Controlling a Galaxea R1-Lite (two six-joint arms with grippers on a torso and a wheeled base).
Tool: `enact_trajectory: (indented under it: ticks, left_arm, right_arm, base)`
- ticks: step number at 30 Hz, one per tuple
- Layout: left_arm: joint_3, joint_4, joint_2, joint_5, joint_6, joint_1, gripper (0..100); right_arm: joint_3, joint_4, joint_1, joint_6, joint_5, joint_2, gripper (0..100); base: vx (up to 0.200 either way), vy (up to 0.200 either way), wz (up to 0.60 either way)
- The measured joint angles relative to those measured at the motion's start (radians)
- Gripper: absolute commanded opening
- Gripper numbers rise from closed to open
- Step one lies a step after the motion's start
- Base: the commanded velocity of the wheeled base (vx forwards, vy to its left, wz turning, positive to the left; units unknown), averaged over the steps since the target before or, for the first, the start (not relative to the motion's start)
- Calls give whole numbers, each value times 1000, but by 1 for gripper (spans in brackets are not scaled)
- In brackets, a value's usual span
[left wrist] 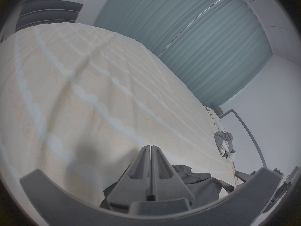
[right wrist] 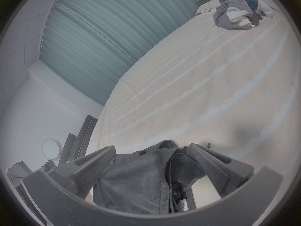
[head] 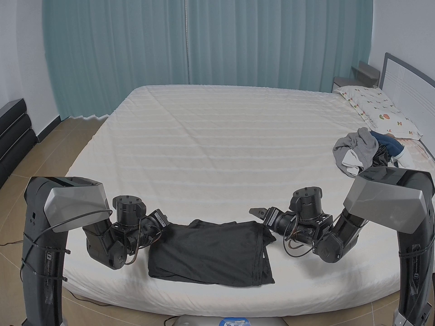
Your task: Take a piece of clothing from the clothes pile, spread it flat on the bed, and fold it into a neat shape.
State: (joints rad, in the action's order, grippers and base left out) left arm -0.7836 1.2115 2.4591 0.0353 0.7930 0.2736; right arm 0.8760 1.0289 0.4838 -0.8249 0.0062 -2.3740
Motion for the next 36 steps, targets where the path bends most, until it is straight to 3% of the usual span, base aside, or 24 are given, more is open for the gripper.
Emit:
enact_trajectory:
  ticks: [4,5,12,21,28,29,36]
  left_arm:
    - [-3,-8,-2,-14,0,-9,0]
    - [-3,-10,-3,-14,0,-11,100]
    - [-8,-65,-20,23,-8,-19,100]
    - [-30,-177,-34,97,-185,-13,100]
    - [-75,-196,-21,103,-203,-9,100]
    - [-78,-196,-18,103,-203,-8,0]
    - [-72,-195,-14,99,-201,-8,0]
  right_arm:
    - [-3,2,0,0,0,0,100]
    - [-4,1,0,0,0,-1,100]
    - [-10,1,1,0,-1,0,100]
    - [-16,3,4,-1,-2,2,100]
    - [-16,1,6,-1,-1,2,100]
    - [-16,2,6,-1,-1,1,100]
    - [-16,1,11,0,1,-1,100]
  base:
    - [0,0,0]
    - [0,0,0]
    - [0,0,0]
    - [0,0,0]
    - [0,0,0]
    - [0,0,0]
    - [0,0,0]
